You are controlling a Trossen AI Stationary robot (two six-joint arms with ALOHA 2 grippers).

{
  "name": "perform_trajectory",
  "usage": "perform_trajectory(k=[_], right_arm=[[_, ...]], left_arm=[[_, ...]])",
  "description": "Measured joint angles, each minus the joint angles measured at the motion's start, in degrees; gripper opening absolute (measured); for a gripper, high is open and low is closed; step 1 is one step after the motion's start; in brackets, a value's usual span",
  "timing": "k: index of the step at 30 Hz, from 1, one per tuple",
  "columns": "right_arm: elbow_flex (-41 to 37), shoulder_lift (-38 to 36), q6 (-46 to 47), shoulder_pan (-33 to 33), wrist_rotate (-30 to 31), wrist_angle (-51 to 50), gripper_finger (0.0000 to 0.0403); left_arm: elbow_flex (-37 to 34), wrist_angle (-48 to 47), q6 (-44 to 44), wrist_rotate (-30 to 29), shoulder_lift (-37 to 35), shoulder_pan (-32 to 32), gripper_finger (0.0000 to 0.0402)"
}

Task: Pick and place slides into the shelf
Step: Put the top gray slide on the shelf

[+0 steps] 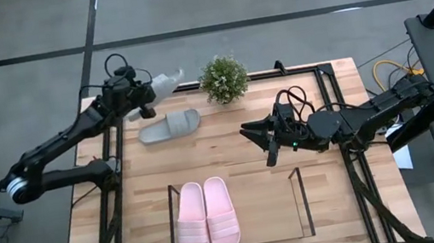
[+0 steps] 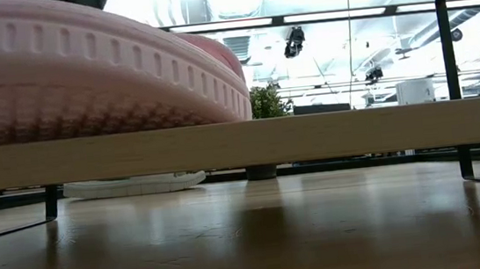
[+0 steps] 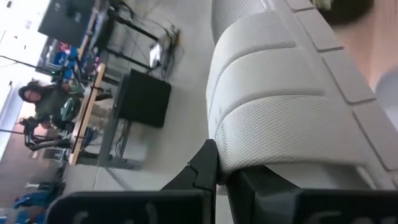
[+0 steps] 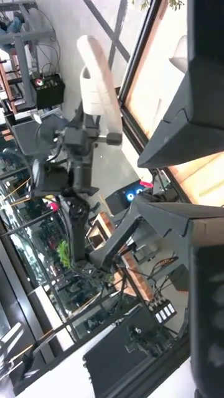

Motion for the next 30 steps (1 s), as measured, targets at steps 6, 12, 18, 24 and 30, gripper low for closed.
perform_trajectory(k=[6,12,18,24,30], right_arm=[[0.00,-0.01,0.00,0.00,0.10,0.07,0.0089],[0.00,-0.17,0.27,-0.04,0.55,0.17,0.0095],[0.00,-0.20,1.07,-0.04,4.42,0.73,0.0113],[0.02,-0.20,2.52,-0.28,5.53,4.95,0.0164],[0.09,-0.04,6.38,-1.07,6.65,9.93,0.0254]], left_arm=[[2.49,-0.32,-4.64,0.82,-1.66,-2.15,0.0000],[4.62,-0.16,-10.38,2.69,-1.80,-5.22,0.0000],[7.83,0.22,-16.37,2.62,-1.14,-9.69,0.0000],[11.22,0.34,-16.65,-0.73,0.06,-14.31,0.0000],[14.35,2.22,-16.06,-3.94,2.37,-18.84,0.0000]])
